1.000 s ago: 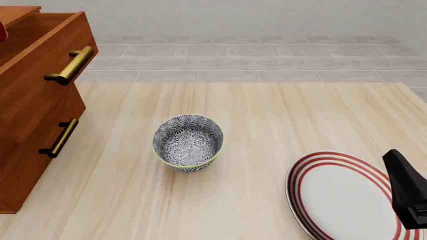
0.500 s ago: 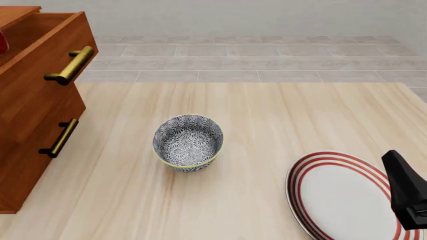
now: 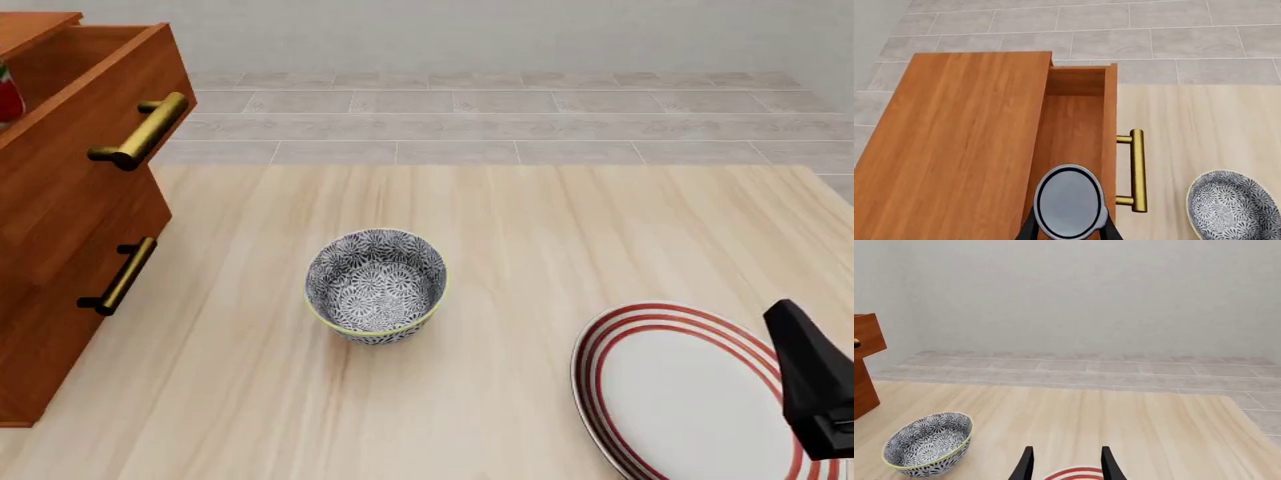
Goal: Put the ketchup in the top drawer of the cabinet.
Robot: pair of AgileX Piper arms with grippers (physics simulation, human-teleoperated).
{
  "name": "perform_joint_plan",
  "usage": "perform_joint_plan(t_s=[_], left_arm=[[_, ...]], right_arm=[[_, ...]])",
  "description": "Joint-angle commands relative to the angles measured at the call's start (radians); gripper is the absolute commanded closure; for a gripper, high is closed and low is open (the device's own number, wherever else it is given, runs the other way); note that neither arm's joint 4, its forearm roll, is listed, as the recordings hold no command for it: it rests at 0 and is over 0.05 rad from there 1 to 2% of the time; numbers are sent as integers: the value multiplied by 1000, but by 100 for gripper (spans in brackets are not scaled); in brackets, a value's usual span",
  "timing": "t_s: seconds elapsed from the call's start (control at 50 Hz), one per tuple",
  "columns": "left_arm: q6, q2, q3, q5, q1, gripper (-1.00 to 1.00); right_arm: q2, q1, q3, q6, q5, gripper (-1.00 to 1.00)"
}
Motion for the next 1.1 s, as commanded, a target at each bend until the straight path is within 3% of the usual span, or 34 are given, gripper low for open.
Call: perform_joint_plan(t_s=[0.02, 0.34, 0.36, 0.82, 1.06, 1.1], left_arm=[[24, 2, -16, 7, -2, 100], [33, 15, -12, -4, 2, 100], [42, 16, -5, -7, 6, -100], [43, 8, -3, -6, -7, -100], [40, -8, -129, 76, -60, -100], [30, -37, -145, 111, -120, -100]], right_arm=[[0, 2, -12, -1, 13, -100], [1, 7, -3, -1, 8, -100], [1, 8, -3, -3, 9, -100], [1, 8, 18, -7, -8, -100], [2, 6, 23, -10, -10, -100], [-1, 7, 27, -11, -11, -100]])
